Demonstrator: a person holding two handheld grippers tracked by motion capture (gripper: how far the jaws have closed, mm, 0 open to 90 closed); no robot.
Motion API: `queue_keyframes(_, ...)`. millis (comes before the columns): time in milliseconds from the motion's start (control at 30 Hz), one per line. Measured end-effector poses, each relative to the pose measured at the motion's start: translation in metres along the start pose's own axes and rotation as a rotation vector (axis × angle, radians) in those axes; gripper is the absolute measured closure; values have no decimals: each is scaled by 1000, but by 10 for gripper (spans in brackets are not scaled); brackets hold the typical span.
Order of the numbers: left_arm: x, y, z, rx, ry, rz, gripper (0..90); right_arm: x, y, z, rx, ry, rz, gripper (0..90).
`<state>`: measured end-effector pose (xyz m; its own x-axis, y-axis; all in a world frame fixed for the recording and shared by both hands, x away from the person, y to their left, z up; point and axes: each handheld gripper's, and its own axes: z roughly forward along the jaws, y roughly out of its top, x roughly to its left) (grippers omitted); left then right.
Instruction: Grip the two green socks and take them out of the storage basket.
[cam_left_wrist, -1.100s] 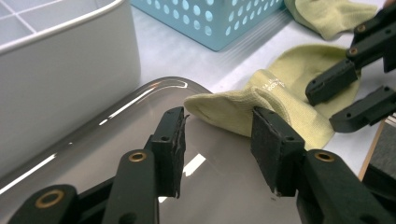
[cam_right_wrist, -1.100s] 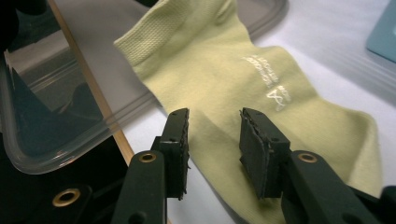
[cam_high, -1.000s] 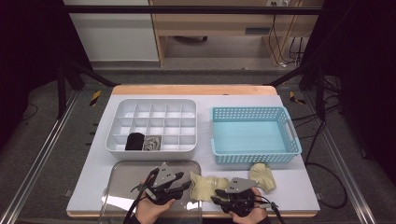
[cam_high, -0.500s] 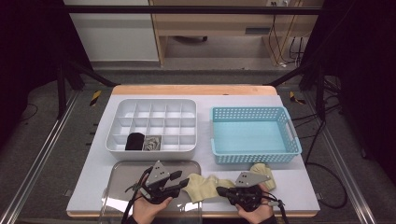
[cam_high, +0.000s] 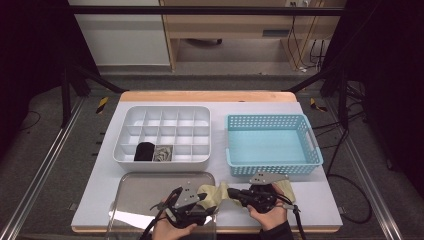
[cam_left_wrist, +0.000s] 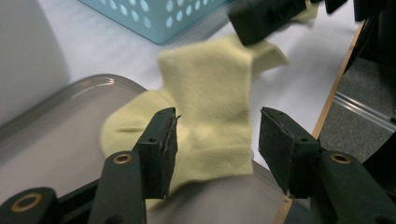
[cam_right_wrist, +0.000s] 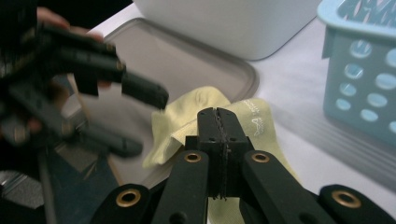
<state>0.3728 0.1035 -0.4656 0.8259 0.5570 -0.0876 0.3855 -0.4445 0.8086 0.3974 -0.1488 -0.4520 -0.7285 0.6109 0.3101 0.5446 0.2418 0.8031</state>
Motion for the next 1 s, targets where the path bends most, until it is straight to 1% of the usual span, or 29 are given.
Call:
queue_keyframes(33, -2, -1, 3, 7, 3, 2, 456, 0, 0, 0, 0, 0, 0, 900)
queue_keyframes(100, -5, -2, 7, 18, 5, 1, 442, 0, 2, 1, -8, -11, 21, 900)
queue_keyframes(200, -9, -5, 13, 31, 31, -1, 455, 0, 4, 1, -16, -15, 29, 900)
queue_keyframes(267, -10, -7, 15, 31, 54, -9, 555, 0, 4, 1, -18, -11, 30, 900)
queue_keyframes(300, -10, -7, 15, 31, 64, -12, 555, 0, 4, 1, -18, -11, 30, 900)
queue_keyframes(333, -10, -8, 15, 24, 66, -23, 663, 0, 4, 0, -20, -12, 30, 900)
queue_keyframes(367, -9, -8, 14, 21, 64, -32, 663, 0, 4, 0, -20, -12, 30, 900)
queue_keyframes(433, -7, -8, 12, 15, 61, -53, 778, -1, 3, -1, -20, -14, 31, 900)
queue_keyframes(500, -3, -8, 9, 7, 40, -82, 852, -3, 2, -2, -21, -17, 36, 900)
queue_keyframes(533, -3, -8, 9, 7, 40, -82, 856, -3, 2, -2, -21, -17, 36, 900)
queue_keyframes(600, 0, -8, 3, -10, 21, -105, 862, -5, 2, -2, -19, -22, 37, 900)
queue_keyframes(633, 0, -8, 3, -10, 21, -105, 864, -5, 2, -2, -19, -22, 37, 900)
queue_keyframes(667, 1, -6, -2, -30, 2, -127, 864, -6, 2, -1, -17, -30, 39, 900)
queue_keyframes(700, 1, -6, -2, -30, 2, -127, 865, -7, 3, 0, -14, -33, 38, 900)
queue_keyframes(733, 3, -3, -8, -47, -12, -138, 865, -8, 3, 1, -8, -41, 35, 900)
queue_keyframes(767, 4, -2, -11, -60, -20, -150, 864, -8, 2, 3, 1, -45, 32, 898)
queue_keyframes(800, 5, 0, -14, -70, -29, -159, 864, -9, 2, 6, 10, -44, 28, 895)
queue_keyframes(833, 5, 0, -14, -70, -29, -159, 863, -9, 2, 6, 10, -44, 28, 895)
queue_keyframes(867, 6, 1, -16, -81, -35, -164, 863, -9, 1, 8, 14, -43, 22, 889)
queue_keyframes(900, 7, 3, -19, -86, -39, -171, 862, -8, 0, 10, 13, -37, 19, 878)
queue_keyframes(933, 11, 6, -23, -94, -54, -189, 862, -9, -2, 11, 16, -26, 14, 848)
queue_keyframes(967, 11, 6, -23, -94, -54, -189, 861, -8, -2, 10, 7, -23, 10, 828)
queue_keyframes(1000, 13, 8, -25, -100, -57, -201, 861, -8, -2, 10, 7, -23, 10, 828)
